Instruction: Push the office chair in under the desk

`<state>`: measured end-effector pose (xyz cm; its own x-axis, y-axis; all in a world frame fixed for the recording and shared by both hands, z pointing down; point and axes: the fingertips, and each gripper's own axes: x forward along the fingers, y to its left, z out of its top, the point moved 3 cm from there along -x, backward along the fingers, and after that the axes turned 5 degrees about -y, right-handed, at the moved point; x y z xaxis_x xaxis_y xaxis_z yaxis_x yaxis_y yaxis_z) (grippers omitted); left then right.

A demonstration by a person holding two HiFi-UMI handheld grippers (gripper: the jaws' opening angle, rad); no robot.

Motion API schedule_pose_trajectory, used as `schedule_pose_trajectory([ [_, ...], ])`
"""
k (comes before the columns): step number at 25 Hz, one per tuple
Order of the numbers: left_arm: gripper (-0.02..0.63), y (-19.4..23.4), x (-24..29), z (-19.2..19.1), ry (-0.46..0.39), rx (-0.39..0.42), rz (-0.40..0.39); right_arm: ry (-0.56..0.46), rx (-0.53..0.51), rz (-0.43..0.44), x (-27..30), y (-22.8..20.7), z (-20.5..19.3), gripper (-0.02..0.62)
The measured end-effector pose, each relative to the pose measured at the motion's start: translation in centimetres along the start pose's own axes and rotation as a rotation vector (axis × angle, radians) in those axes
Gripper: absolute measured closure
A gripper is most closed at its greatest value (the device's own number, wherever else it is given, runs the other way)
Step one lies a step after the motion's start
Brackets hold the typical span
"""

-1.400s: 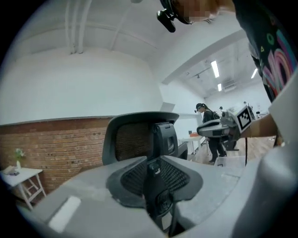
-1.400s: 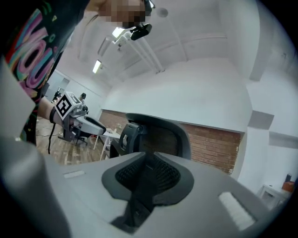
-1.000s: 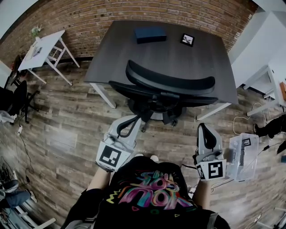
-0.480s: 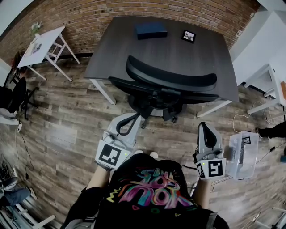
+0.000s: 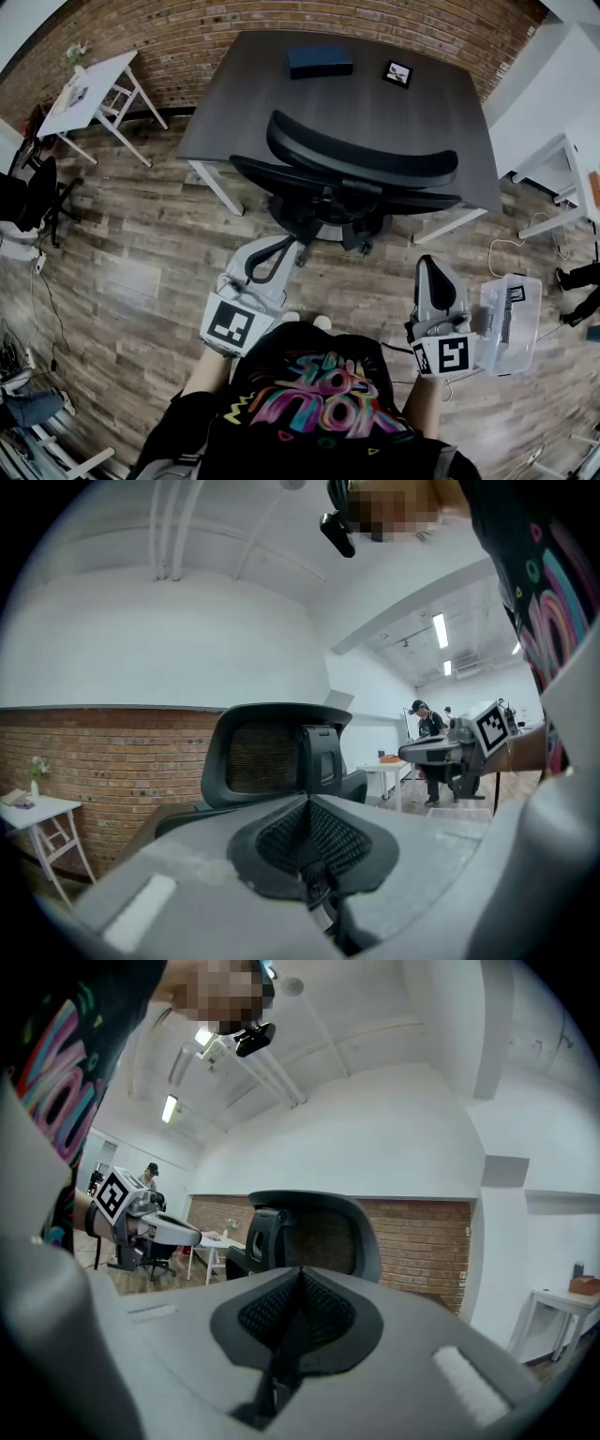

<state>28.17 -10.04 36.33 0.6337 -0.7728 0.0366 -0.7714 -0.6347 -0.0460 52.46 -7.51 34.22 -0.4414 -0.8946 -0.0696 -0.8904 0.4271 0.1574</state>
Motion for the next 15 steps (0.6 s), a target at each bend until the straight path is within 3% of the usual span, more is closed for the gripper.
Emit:
schedule_pose_trajectory([
  [15, 0.604, 0.12, -0.94, -0.22, 0.002, 0.003, 0.02, 0.007, 0.014, 0.028, -0.02, 0.84, -0.25, 0.595],
])
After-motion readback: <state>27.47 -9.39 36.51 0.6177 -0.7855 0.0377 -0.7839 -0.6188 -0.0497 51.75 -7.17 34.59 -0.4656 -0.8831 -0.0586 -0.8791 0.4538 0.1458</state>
